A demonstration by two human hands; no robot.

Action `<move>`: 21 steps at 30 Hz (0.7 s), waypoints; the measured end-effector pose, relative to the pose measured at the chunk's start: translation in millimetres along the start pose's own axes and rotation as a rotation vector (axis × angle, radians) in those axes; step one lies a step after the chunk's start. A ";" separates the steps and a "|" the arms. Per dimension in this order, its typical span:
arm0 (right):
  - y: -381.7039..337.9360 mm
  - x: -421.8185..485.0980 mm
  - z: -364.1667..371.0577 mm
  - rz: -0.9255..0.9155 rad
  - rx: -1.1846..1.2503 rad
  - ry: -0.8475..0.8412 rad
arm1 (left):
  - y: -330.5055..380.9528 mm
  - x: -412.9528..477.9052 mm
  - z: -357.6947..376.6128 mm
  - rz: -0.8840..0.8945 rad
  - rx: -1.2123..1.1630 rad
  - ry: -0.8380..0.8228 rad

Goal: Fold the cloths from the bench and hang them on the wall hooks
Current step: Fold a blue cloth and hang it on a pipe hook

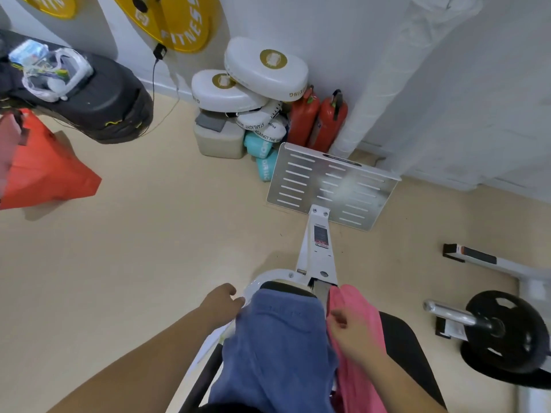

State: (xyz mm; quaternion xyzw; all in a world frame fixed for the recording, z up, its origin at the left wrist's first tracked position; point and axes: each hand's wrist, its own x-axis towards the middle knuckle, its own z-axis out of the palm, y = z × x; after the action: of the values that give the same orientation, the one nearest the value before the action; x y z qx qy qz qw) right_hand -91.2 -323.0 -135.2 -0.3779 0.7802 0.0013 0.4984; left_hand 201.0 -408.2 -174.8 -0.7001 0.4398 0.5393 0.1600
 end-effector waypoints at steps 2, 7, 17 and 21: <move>-1.7 3.5 2.7 0.022 -0.016 -0.161 | 1.2 3.7 10.4 -0.029 -0.054 -0.092; -12.8 11.0 2.0 -0.017 -0.112 -0.318 | 4.1 16.7 24.8 -0.090 -0.408 -0.217; -22.9 19.4 12.7 -0.115 -0.327 -0.318 | 3.7 13.1 3.8 0.141 -0.175 -0.180; -39.3 3.7 5.9 -0.240 -0.225 -0.188 | 25.2 -31.8 -12.6 0.394 -0.135 -0.131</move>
State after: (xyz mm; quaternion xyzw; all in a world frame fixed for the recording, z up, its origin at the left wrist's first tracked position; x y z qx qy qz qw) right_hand -64.2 -351.0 -126.4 -0.5198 0.6746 0.0645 0.5202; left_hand 187.9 -417.1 -135.4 -0.5733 0.5197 0.6326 0.0328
